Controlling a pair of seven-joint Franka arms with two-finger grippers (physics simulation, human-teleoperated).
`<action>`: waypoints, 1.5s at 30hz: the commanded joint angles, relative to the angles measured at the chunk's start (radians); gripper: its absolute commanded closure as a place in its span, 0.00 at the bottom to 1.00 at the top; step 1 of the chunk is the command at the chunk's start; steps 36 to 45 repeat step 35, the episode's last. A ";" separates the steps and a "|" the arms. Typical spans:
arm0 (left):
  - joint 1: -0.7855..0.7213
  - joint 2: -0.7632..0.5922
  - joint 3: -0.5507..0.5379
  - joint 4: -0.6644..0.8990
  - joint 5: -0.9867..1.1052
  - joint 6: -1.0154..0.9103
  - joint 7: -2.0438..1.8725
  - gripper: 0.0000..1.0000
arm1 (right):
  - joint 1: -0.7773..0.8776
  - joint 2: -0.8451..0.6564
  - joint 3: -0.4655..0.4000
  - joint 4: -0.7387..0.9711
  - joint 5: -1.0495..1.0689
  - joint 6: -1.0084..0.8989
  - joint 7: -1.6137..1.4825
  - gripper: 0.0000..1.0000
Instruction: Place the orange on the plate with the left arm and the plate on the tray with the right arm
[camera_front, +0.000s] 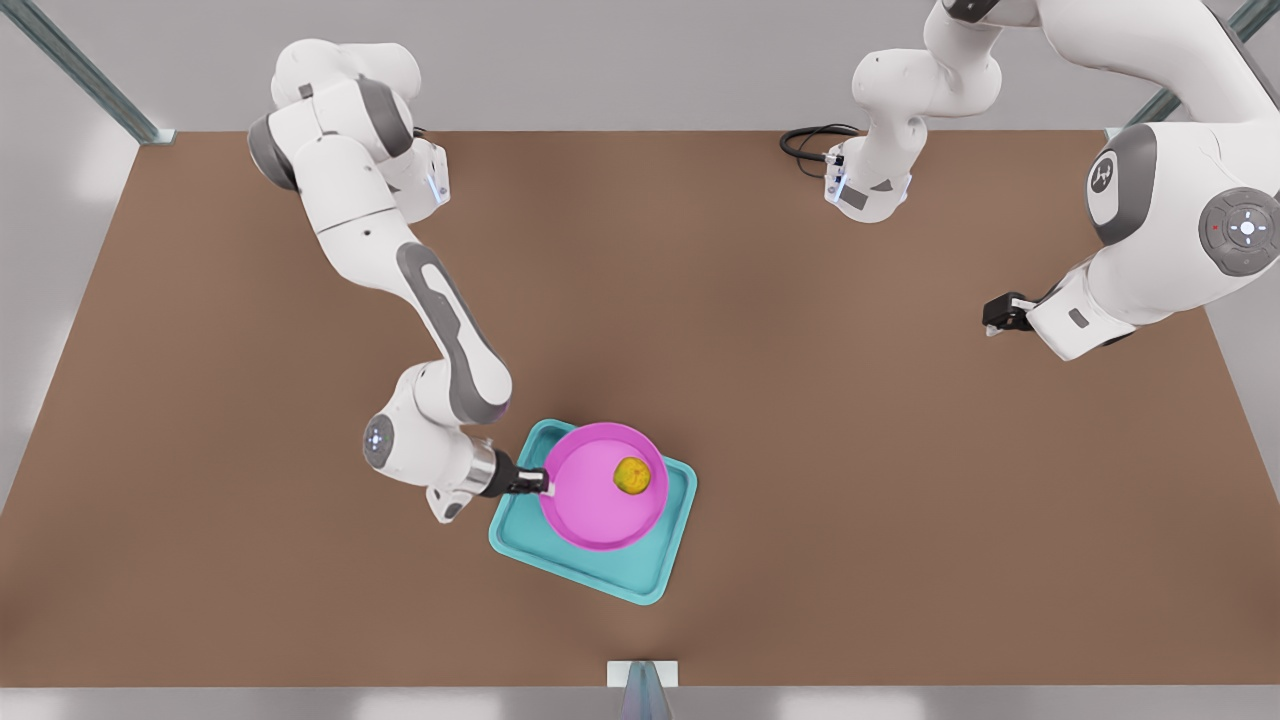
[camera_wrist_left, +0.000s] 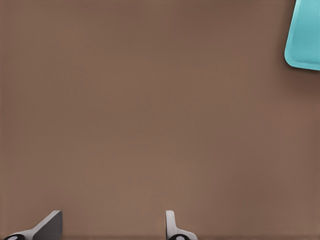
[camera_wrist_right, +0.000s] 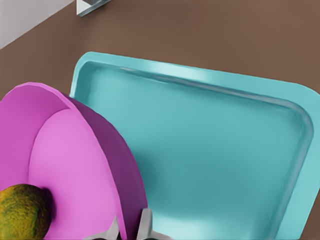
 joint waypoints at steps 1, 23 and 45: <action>0.000 0.000 0.000 0.000 0.001 0.000 0.002 0.00 | 0.000 0.013 -0.002 0.026 -0.022 -0.022 -0.115 0.79; 0.000 0.007 0.000 0.000 0.001 -0.004 0.002 0.00 | -0.063 -0.259 -0.166 0.049 -0.429 -0.727 -0.147 0.00; -0.002 0.079 -0.001 0.011 -0.032 -0.082 0.002 0.00 | -0.173 -0.709 -0.171 -0.043 -0.753 -0.956 -0.055 0.00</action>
